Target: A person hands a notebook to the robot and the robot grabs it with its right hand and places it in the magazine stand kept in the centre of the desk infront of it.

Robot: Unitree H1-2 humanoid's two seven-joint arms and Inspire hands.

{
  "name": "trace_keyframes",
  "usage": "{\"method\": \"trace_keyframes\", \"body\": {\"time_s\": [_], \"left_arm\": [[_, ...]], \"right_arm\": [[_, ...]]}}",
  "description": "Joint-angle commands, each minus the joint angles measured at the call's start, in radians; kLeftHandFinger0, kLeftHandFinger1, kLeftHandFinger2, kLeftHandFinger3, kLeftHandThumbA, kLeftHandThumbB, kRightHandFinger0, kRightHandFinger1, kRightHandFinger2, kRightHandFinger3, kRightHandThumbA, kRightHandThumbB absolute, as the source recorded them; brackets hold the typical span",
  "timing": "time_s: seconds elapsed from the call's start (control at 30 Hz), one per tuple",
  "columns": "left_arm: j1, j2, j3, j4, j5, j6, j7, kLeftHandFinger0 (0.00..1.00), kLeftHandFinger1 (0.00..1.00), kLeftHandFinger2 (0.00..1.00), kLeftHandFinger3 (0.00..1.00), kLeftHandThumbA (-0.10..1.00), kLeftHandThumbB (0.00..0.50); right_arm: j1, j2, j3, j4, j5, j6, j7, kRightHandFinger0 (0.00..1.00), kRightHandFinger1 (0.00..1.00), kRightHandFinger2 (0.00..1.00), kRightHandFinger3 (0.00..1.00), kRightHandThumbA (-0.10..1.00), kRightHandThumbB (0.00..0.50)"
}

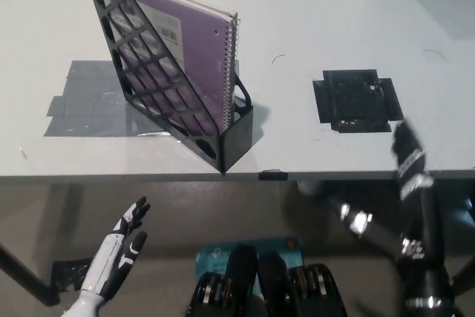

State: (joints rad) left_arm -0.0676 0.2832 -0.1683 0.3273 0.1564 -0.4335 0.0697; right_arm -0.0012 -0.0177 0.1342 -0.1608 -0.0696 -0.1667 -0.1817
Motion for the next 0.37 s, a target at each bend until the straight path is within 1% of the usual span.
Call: {"method": "trace_keyframes", "body": {"time_s": [0.0,0.03,0.07,0.1,0.13,0.2,0.27,0.3,0.33], "left_arm": [[-0.009,0.006,-0.007,-0.007,-0.019,-0.036,0.007,1.00,1.00,1.00,1.00,1.00,0.500],[-0.003,0.004,-0.010,-0.009,-0.014,-0.036,0.010,1.00,1.00,1.00,1.00,1.00,0.500],[0.000,0.003,-0.012,-0.012,-0.008,-0.036,0.013,1.00,1.00,1.00,1.00,1.00,0.500],[0.000,0.004,-0.013,-0.013,-0.005,-0.036,0.015,1.00,1.00,1.00,1.00,1.00,0.500],[0.000,0.003,-0.011,-0.012,-0.006,-0.036,0.014,1.00,1.00,1.00,1.00,1.00,0.500],[0.000,0.004,-0.007,-0.011,-0.010,-0.036,0.013,1.00,1.00,1.00,1.00,1.00,0.500],[-0.002,0.006,-0.002,-0.010,-0.014,-0.036,0.009,1.00,1.00,1.00,1.00,1.00,0.500],[-0.002,0.005,0.000,-0.009,-0.015,-0.036,0.009,1.00,1.00,1.00,1.00,1.00,0.500],[-0.002,0.005,0.000,-0.009,-0.015,-0.036,0.009,1.00,1.00,1.00,1.00,1.00,0.500]], "right_arm": [[0.001,-0.009,-0.003,0.001,0.022,-0.077,0.050,1.00,1.00,1.00,1.00,1.00,0.236],[0.010,-0.012,0.000,-0.002,0.012,-0.070,0.055,1.00,1.00,1.00,1.00,1.00,0.222],[0.013,-0.017,0.004,0.006,0.008,-0.072,0.064,1.00,1.00,1.00,1.00,1.00,0.197],[0.014,-0.021,0.008,0.008,0.009,-0.066,0.072,1.00,1.00,1.00,1.00,1.00,0.198],[0.016,-0.025,0.013,0.005,0.021,-0.047,0.089,1.00,1.00,1.00,1.00,0.97,0.189],[0.023,-0.026,0.018,-0.002,0.029,-0.025,0.104,1.00,1.00,1.00,1.00,0.94,0.155],[0.035,-0.026,0.022,-0.008,0.029,-0.009,0.110,1.00,1.00,1.00,1.00,0.92,0.150],[0.039,-0.025,0.022,-0.008,0.029,-0.006,0.111,1.00,1.00,1.00,1.00,0.90,0.135],[0.039,-0.025,0.022,-0.008,0.029,-0.006,0.111,1.00,1.00,1.00,1.00,0.90,0.135]]}}
